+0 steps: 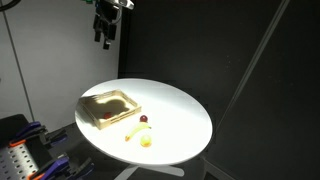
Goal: Put the strawberry on the table.
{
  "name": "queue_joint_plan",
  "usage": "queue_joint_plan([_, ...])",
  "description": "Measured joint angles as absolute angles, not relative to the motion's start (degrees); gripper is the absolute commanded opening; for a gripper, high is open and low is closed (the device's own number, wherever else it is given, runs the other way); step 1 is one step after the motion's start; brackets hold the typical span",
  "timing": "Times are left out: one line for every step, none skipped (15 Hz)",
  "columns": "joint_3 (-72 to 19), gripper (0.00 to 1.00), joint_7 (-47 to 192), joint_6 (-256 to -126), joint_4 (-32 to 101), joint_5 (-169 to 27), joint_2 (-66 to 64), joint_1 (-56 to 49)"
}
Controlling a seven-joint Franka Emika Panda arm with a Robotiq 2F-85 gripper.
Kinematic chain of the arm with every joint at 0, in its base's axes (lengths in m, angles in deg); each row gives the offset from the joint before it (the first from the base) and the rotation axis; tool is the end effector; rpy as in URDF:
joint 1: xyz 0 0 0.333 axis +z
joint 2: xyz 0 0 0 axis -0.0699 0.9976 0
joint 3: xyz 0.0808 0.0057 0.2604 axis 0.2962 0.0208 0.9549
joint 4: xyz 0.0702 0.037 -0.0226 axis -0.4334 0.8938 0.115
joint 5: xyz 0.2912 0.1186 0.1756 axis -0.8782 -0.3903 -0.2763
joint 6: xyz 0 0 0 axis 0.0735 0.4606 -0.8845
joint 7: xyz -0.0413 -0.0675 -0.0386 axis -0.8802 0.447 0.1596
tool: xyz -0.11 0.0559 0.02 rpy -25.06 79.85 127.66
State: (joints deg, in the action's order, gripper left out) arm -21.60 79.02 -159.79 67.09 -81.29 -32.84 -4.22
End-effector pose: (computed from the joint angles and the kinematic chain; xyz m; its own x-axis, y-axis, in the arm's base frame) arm 0.4391 0.0210 0.4467 0.9709 -0.2043 -0.1252 -0.2167 -0.9717 -0.0946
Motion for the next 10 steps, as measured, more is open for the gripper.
queue_joint_plan([-21.2,1.00,78.8,-161.0,67.8,-80.7,-32.9,-4.0])
queue_joint_plan([-20.7,1.00,78.5,-162.2,68.6,-80.2,-32.9,-3.7])
queue_joint_plan([-20.3,1.00,78.2,-163.5,69.4,-79.7,-32.9,-3.4])
queue_joint_plan([-19.8,1.00,77.8,-165.0,70.3,-79.0,-32.9,-3.1])
queue_joint_plan([-19.4,1.00,77.4,-166.7,71.3,-78.3,-32.9,-2.8])
queue_joint_plan([-19.1,1.00,77.0,-168.4,72.4,-77.7,-32.9,-2.4])
queue_joint_plan([-18.8,1.00,76.6,-170.2,73.5,-77.2,-32.9,-2.0])
queue_joint_plan([-18.5,1.00,76.3,-172.0,74.6,-76.6,-32.9,-1.7])
queue_joint_plan([-18.2,1.00,75.9,-173.9,75.8,-76.2,-32.9,-1.4])
queue_joint_plan([-17.9,1.00,75.6,-175.7,76.9,-75.9,-32.9,-1.1])
